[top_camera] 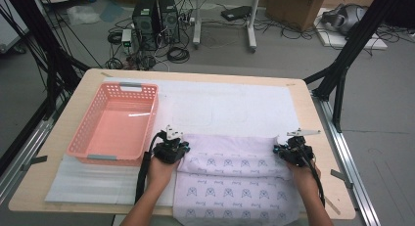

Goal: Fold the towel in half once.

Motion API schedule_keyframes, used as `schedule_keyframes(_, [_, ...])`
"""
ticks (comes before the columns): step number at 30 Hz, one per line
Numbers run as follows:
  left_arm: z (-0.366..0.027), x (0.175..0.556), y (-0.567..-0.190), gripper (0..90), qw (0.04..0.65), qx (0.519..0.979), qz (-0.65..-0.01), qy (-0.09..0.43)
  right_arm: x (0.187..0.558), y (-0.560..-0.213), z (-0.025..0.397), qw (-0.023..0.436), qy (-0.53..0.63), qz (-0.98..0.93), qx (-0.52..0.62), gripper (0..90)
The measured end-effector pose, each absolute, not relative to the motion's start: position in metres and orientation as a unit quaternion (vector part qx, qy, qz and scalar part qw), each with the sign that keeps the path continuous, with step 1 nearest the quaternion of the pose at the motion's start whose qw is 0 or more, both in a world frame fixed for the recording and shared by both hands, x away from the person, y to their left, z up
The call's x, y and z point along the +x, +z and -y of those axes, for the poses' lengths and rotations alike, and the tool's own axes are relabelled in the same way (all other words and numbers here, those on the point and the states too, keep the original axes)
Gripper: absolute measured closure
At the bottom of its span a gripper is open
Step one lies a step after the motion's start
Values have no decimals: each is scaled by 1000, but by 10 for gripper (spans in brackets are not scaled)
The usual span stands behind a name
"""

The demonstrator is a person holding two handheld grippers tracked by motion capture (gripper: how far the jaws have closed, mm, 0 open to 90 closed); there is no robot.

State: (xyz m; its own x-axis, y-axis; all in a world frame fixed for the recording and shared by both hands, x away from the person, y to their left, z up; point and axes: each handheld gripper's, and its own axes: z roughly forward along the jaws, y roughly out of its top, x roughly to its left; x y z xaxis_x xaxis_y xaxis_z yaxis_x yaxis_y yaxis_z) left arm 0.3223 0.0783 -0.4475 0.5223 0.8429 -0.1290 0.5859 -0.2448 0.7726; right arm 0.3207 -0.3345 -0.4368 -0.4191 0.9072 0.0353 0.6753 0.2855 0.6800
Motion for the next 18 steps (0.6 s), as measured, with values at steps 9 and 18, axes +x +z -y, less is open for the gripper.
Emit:
schedule_keyframes(9, [-95, 303, -422, 885, 479, 743, -445, 145, 289, -413, 349, 210, 391, -752, 488, 869])
schedule_keyframes(18, [-110, 271, -405, 885, 526, 726, -425, 123, 244, -388, 356, 214, 433, -747, 458, 869])
